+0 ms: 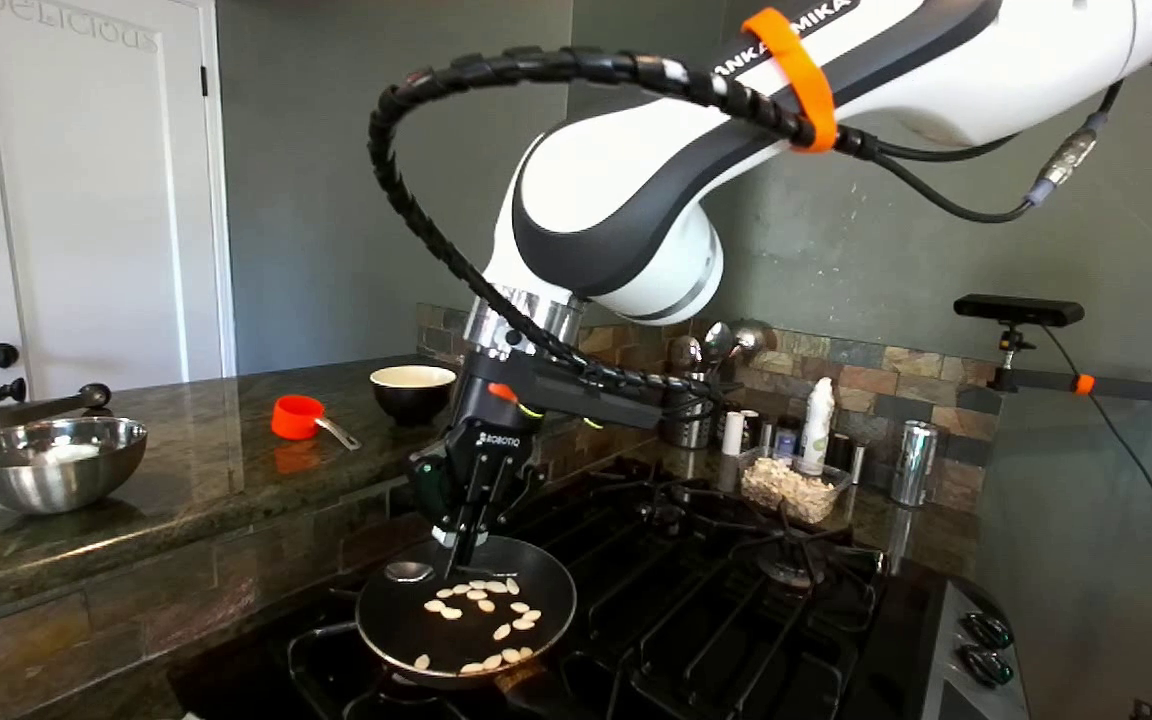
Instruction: Use the silver spoon to put some contents from the pan in the black and white bowl then place the spoon back on the counter.
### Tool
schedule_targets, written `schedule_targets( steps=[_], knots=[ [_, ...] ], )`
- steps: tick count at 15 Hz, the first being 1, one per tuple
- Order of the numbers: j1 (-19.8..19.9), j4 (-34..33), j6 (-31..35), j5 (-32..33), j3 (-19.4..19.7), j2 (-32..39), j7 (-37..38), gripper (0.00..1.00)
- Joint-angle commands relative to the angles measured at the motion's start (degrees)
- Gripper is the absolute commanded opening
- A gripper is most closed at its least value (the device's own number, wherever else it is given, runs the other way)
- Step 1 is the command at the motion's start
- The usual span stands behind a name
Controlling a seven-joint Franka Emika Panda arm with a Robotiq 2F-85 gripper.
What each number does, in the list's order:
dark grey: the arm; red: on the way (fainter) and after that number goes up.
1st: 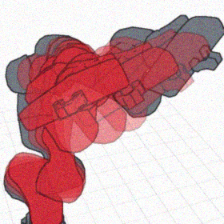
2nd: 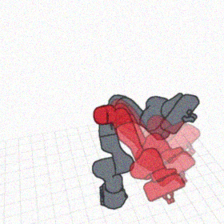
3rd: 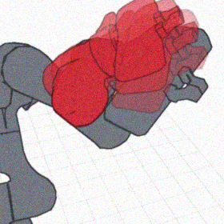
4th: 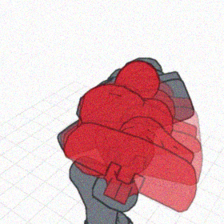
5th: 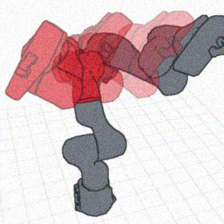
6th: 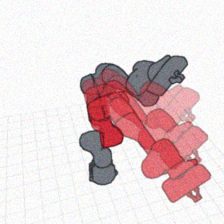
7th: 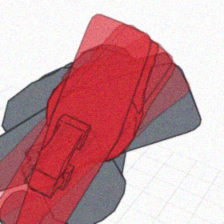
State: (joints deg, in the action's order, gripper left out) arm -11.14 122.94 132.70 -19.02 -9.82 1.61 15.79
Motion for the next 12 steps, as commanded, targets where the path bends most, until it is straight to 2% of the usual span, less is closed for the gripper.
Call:
schedule_targets(
  steps=[1,4,12],
  knots=[
    [1.14,0.30,0.63,-9.86,0.06,1.52,-3.98,0.02],
    [1.78,1.48,1.46,-14.36,0.12,2.21,-5.33,0.02],
    [2.67,5.19,3.33,-18.23,0.35,2.08,-7.35,0.02]
  ],
)
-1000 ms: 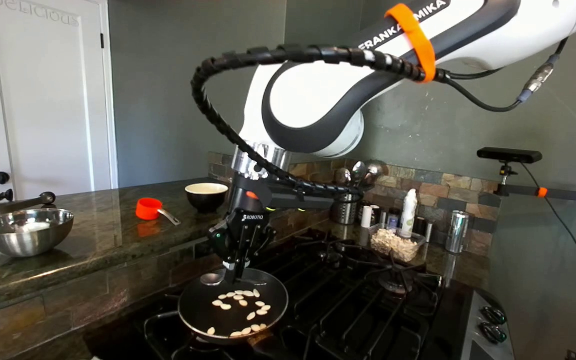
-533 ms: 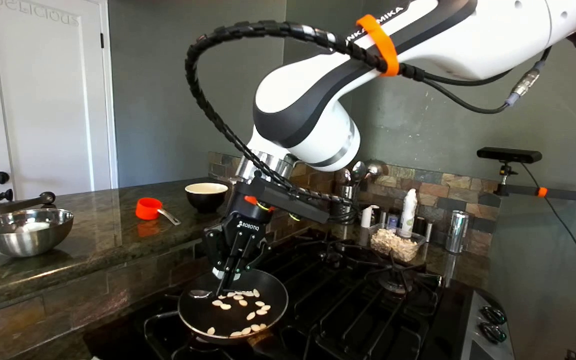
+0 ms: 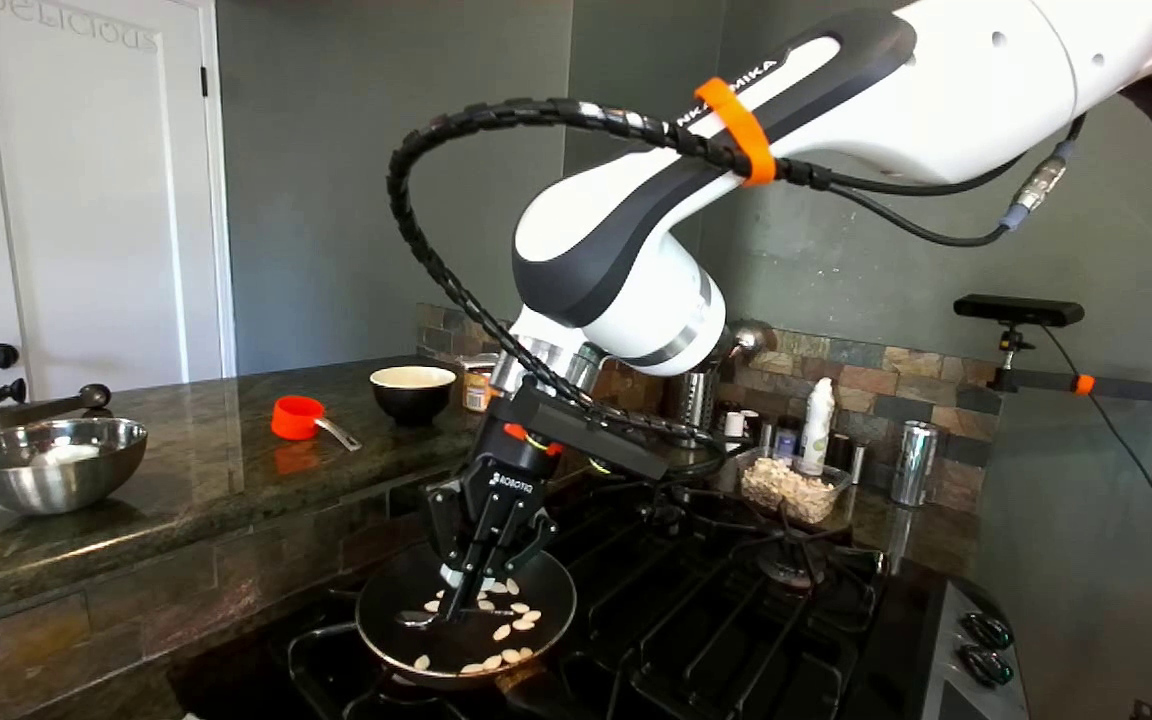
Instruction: Use the silver spoon to put some contents from the pan in the black and white bowl then place the spoon back on the counter.
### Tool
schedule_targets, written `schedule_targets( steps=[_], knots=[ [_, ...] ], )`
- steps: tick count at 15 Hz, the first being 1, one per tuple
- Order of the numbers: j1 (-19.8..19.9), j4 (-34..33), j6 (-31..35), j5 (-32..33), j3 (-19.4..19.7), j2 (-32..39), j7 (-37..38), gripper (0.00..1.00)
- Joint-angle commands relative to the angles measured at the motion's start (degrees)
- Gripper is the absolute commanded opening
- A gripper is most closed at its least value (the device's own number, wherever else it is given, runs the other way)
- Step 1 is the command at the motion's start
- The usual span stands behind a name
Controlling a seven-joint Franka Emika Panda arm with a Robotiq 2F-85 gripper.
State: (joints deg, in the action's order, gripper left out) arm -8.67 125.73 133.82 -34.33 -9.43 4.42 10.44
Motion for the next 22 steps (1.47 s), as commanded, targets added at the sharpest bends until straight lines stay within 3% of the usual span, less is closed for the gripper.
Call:
schedule_targets(
  steps=[1,12,22],
  knots=[
    [0.31,2.89,2.26,-3.28,0.03,-0.88,-2.16,0.02],
    [1.21,7.86,7.00,-5.19,0.68,-2.78,-3.57,0.02],
    [2.34,6.49,7.02,-3.19,2.09,-1.59,-3.82,0.02]
  ],
)
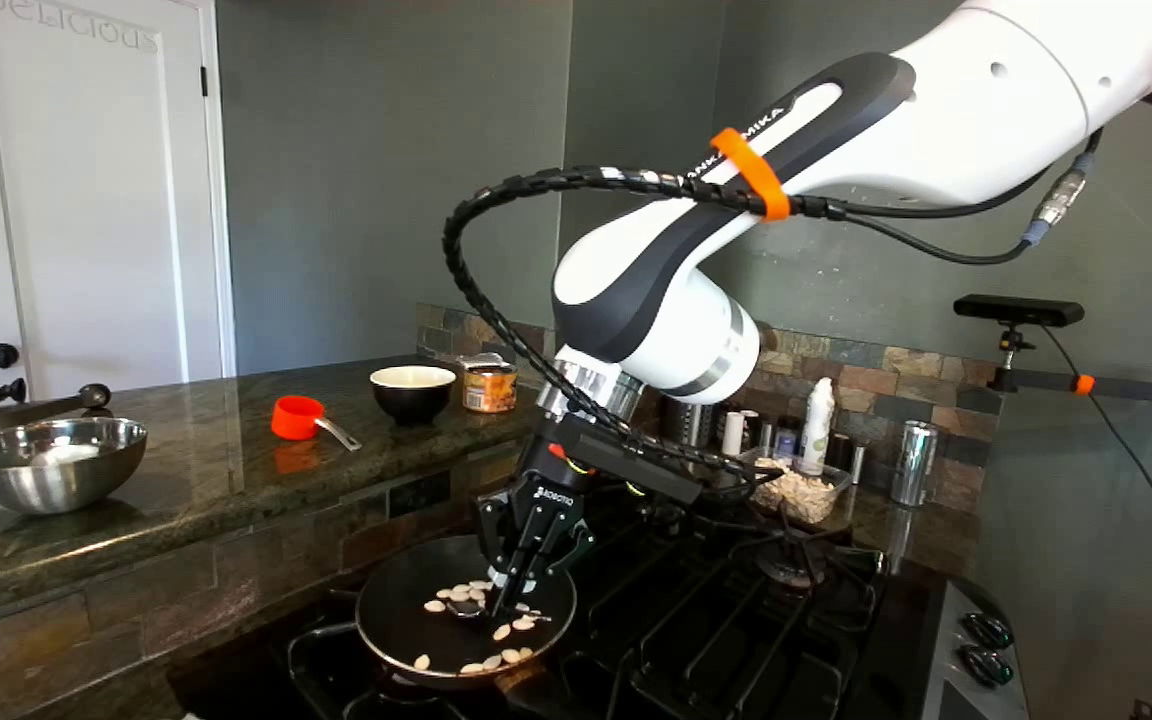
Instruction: Use the silver spoon to put some contents from the pan in the black and white bowl then place the spoon back on the counter.
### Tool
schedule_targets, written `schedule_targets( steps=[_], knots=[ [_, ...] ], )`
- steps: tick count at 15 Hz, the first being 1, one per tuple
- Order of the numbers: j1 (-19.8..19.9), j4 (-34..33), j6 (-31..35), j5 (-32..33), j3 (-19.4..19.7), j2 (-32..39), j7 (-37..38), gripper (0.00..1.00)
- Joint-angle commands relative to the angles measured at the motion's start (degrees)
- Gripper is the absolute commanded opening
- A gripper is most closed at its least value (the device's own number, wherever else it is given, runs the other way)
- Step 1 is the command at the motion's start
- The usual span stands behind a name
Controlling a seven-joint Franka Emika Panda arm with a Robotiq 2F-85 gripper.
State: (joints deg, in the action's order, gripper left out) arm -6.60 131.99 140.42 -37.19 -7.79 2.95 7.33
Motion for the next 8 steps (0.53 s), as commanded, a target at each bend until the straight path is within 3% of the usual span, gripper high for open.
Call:
schedule_targets(
  steps=[1,8],
  knots=[
    [0.42,0.06,0.34,-0.12,0.64,-0.04,-0.45,0.02],
    [0.95,-0.65,-0.24,1.96,1.68,0.48,1.95,0.02]
  ],
)
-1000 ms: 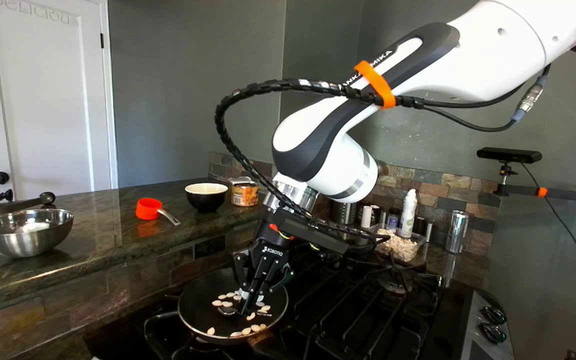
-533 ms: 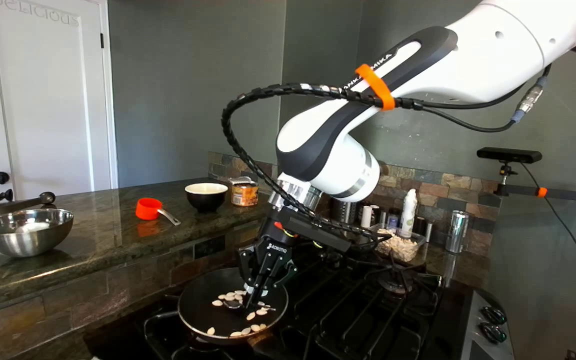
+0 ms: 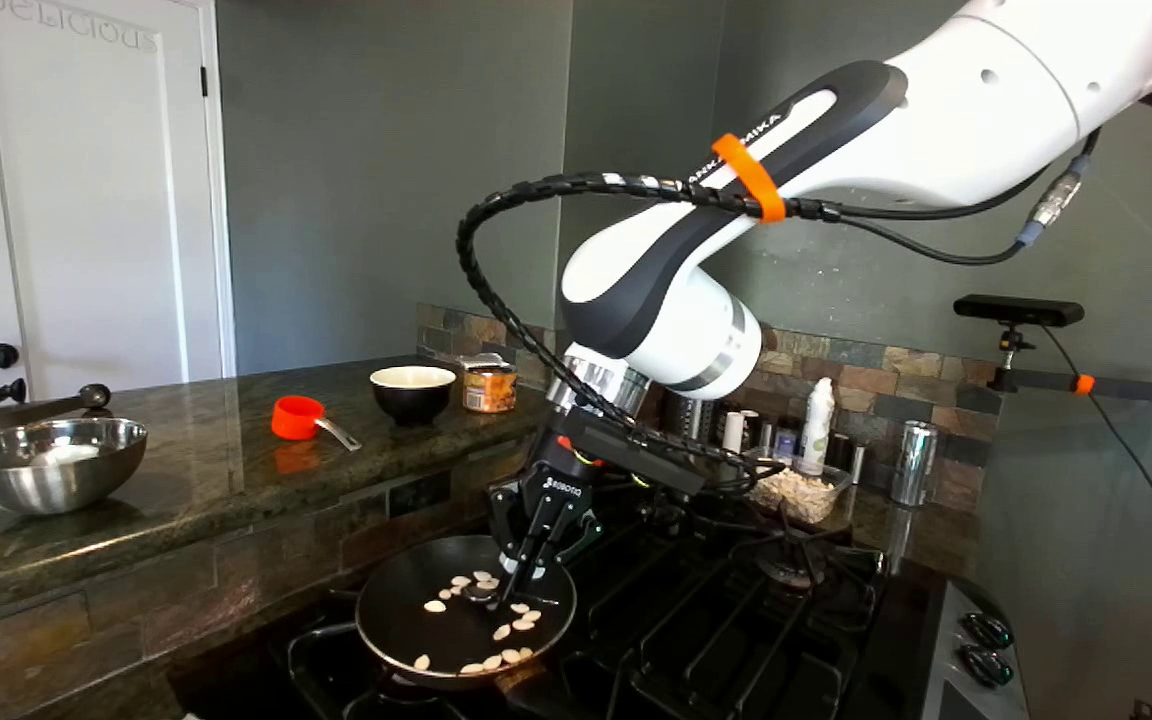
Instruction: Use the silver spoon to put some contents from the pan in the black and white bowl then place the spoon back on the counter.
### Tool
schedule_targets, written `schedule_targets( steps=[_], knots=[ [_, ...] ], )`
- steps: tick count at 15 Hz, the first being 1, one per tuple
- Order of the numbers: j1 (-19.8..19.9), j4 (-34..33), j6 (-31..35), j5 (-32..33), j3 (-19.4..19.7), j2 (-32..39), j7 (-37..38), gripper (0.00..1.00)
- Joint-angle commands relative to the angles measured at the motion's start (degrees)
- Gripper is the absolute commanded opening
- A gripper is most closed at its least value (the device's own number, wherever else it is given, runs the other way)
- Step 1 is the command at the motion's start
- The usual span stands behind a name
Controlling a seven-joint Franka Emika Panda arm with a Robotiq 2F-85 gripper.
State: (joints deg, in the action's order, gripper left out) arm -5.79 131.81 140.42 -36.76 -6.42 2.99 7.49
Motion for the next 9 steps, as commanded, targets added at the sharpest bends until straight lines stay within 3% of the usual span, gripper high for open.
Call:
schedule_targets(
  steps=[1,9],
  knots=[
    [0.13,-0.56,-0.24,2.27,0.45,0.53,2.45,0.02],
    [-0.19,-2.92,-0.87,10.81,0.59,2.25,7.77,0.02]
  ],
)
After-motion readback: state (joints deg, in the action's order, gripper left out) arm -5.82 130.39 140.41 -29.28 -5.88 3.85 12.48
